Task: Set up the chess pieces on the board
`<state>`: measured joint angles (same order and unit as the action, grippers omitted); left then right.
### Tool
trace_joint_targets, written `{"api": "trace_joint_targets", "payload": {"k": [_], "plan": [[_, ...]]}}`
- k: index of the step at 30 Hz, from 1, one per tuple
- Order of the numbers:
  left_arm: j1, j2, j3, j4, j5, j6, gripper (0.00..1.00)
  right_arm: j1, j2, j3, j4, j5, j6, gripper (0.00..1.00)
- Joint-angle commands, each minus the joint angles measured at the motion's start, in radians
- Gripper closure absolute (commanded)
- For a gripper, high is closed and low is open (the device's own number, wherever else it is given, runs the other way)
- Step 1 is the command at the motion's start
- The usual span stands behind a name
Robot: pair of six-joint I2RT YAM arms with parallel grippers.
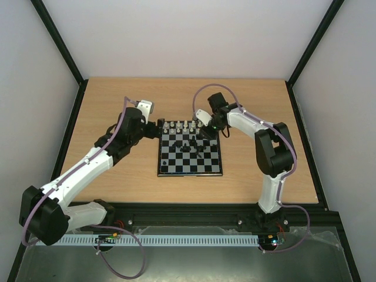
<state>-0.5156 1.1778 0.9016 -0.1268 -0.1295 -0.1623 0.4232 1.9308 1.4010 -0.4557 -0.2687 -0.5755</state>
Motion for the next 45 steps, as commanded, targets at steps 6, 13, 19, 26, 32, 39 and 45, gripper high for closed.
{"api": "trace_joint_targets", "payload": {"k": [6,13,19,26,32,39,45], "plan": [[0.006,0.009,-0.007,0.012,0.048,0.016,0.03,0.016,0.056,0.049,-0.062,0.027,-0.006,0.64],[0.005,0.013,-0.006,0.009,0.054,0.015,0.02,0.017,0.072,0.05,-0.056,0.02,0.006,0.65],[0.005,0.016,-0.006,0.008,0.056,0.015,0.02,0.023,0.091,0.057,-0.051,0.019,0.011,0.67],[0.005,0.031,0.0,-0.002,0.069,0.018,0.01,0.028,0.109,0.064,-0.053,0.013,0.009,0.68],[0.006,0.031,0.002,-0.004,0.073,0.02,0.01,0.032,0.121,0.07,-0.053,0.015,0.009,0.69],[0.005,0.032,0.002,-0.006,0.075,0.02,0.01,0.035,0.125,0.07,-0.057,0.022,0.004,0.74],[0.005,0.041,0.004,-0.01,0.077,0.02,0.01,0.035,0.105,0.044,-0.061,0.037,-0.009,0.82]]}}
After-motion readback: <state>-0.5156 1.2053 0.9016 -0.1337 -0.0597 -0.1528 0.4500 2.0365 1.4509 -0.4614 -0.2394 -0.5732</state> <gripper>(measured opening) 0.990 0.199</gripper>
